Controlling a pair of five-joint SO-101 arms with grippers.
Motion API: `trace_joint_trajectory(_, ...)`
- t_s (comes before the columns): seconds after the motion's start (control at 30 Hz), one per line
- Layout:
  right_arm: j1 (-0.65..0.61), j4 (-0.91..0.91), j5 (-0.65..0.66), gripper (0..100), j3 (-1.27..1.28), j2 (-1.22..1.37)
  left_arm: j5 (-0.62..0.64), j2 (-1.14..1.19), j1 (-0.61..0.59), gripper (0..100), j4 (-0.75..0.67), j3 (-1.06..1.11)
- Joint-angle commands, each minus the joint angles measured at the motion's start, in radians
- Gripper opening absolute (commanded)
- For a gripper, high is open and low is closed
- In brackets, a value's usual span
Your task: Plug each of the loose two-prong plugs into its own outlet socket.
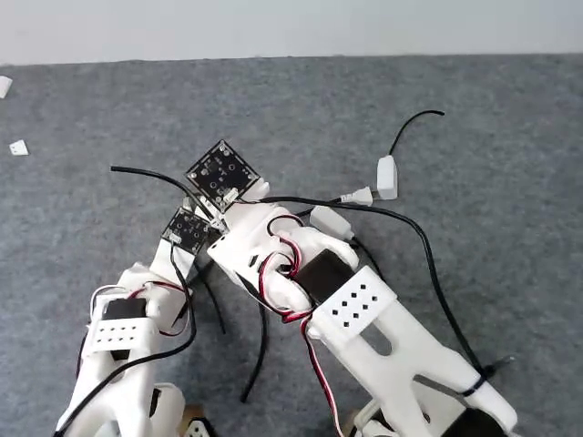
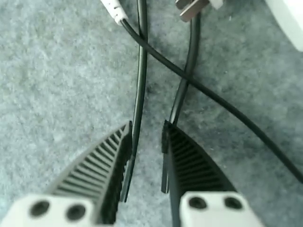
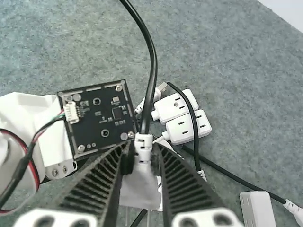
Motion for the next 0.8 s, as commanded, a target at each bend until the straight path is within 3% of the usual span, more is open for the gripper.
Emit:
trace_joint_trajectory(0.0, 0.016, 0.004, 0.012, 0.8, -0.023, -0.013, -0.028, -0.041, 0.032, 10, -0.025, -0.041)
trace_joint_trajectory(0.37, -0.068, 0.197, 0.003, 0.8, -0.018, -0.147, 0.009, -0.04, 0.026, 10, -0.023, -0.054)
trace_joint_trajectory(0.6, 0.044, 0.16, -0.017, 0.8, -0.026, -0.154, 0.028, -0.038, 0.026, 10, -0.023, -0.054)
trace_joint_trajectory(0.77, -0.021, 0.176, -0.011, 0.8, -0.017, -0.148, 0.074, -0.038, 0.026, 10, -0.031, -0.056)
